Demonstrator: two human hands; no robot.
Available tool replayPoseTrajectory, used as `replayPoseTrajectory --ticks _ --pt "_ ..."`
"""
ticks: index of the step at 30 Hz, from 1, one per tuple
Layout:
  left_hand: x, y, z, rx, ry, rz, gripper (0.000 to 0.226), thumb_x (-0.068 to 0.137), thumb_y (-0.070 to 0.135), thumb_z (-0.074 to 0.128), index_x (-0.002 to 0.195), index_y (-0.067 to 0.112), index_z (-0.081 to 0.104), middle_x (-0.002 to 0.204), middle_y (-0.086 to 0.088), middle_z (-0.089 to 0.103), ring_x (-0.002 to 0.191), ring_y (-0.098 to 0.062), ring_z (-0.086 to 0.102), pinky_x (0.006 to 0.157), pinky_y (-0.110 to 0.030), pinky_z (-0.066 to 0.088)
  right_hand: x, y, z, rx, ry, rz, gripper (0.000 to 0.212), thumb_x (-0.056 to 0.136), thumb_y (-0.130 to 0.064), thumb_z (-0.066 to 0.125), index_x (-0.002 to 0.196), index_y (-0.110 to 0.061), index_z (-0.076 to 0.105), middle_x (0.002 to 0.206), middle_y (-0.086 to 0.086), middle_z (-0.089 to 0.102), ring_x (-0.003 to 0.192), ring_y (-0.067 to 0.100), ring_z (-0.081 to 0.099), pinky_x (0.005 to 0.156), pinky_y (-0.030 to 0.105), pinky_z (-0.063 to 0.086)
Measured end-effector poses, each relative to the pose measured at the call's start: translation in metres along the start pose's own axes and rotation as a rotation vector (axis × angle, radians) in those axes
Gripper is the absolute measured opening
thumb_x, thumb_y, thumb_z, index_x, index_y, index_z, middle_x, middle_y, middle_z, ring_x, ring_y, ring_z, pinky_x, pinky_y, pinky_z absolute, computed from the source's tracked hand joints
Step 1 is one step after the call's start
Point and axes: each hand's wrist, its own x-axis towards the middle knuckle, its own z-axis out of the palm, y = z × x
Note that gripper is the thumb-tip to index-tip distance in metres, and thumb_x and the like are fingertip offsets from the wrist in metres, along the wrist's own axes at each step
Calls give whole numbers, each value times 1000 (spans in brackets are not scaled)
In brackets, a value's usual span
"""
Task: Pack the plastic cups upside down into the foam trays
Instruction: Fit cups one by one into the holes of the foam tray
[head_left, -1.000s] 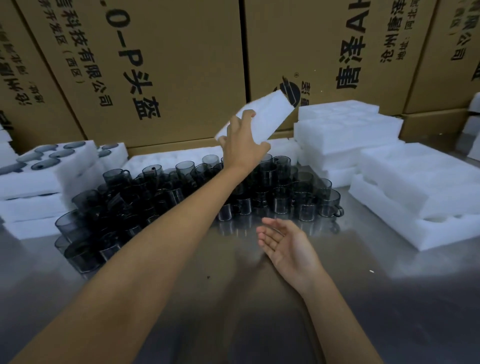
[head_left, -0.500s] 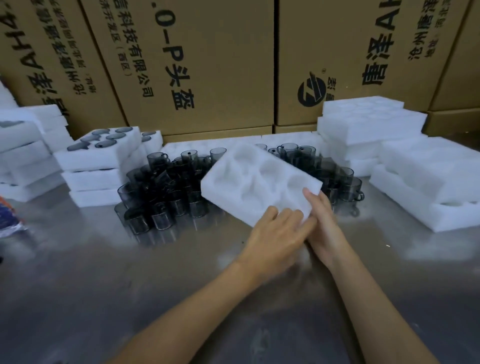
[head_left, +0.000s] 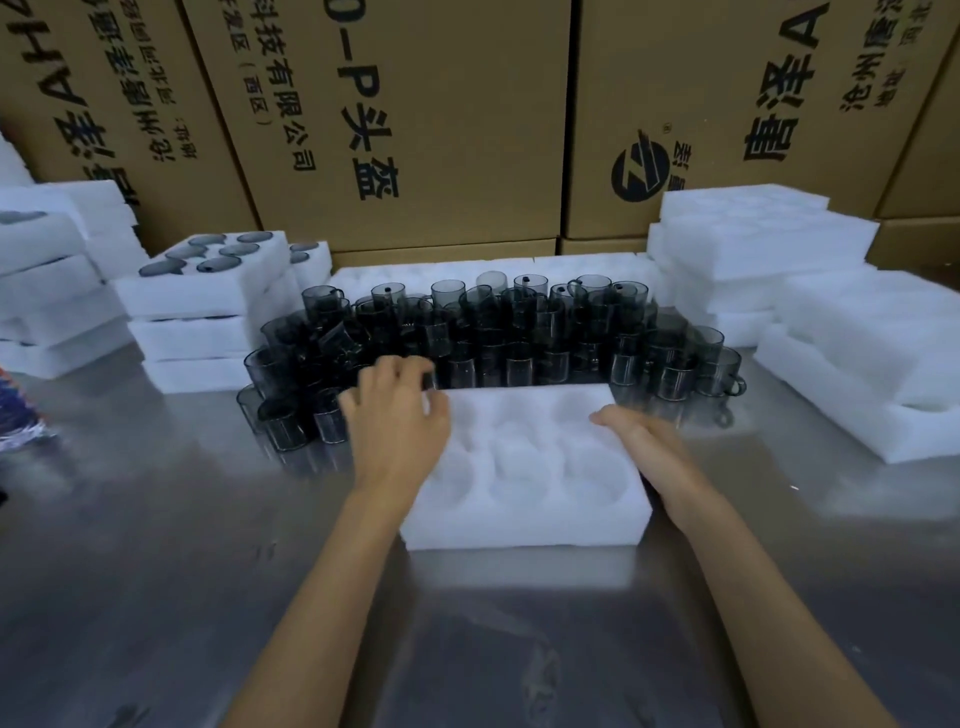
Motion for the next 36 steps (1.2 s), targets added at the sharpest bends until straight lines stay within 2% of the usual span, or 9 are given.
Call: replayPoseTrajectory --ticks 2,6,16,19,21,26,29,33,36 --pt "6 -27 0 42 -35 -161 43 93 23 55 136 15 54 136 -10 50 131 -29 39 109 -48 25 2 1 5 23 50 -51 26 89 -60 61 79 -41 77 92 -16 76 95 6 68 82 27 52" --pt "4 -63 4 222 -111 -317 45 91 24 59 132 8 55 147 -14 41 142 -30 28 119 -57 9 9 6 14 49 196 -110 59 100 -55 48 103 0 69 89 17 70 78 15 64 71 29 46" --pt "-1 -81 8 130 21 -216 14 91 13 67 104 9 66 128 -17 56 130 -37 45 120 -56 9 6 6 3 -18 -11 -56 17 92 -43 67 102 -31 74 100 -7 76 91 11 72 79 29 54" --pt "2 -71 2 -104 147 -209 20 84 15 76 96 16 60 121 -5 50 101 -33 57 92 -53 47 1 2 1 -38 -102 -79 18 88 -34 72 106 -33 71 95 -7 76 81 7 74 62 19 53" --pt "3 -63 0 -247 215 -213 40 79 18 81 100 27 48 114 8 43 91 -19 54 74 -38 45 0 1 1 -45 -109 -86 19 89 -29 71 108 -31 69 96 -3 76 79 8 74 56 18 52" --pt "0 -39 0 -530 199 -56 71 72 22 84 125 36 39 112 13 39 98 8 48 75 -4 40 -3 -3 -2 -45 -24 -144 19 87 -16 70 102 -28 71 102 4 69 93 24 72 86 49 58" --pt "-5 -22 2 -579 134 29 74 72 22 85 127 38 40 107 18 37 100 8 49 77 2 38 -5 -8 -9 -152 68 -214 19 85 -12 71 91 -30 73 89 -9 70 87 20 72 86 41 57" --pt "-14 -5 3 -595 50 124 73 72 23 86 130 36 42 109 20 37 106 10 45 82 2 35 -8 -14 -18 -241 117 -265 22 86 -11 70 91 -32 74 78 -28 70 70 -7 65 66 9 49" --pt "-20 7 2 -623 8 165 73 72 25 87 128 37 43 111 18 38 108 7 46 85 -1 37 -14 -23 -15 -574 273 -374 33 85 -25 71 118 -26 71 114 -12 65 112 13 56 94 26 43"
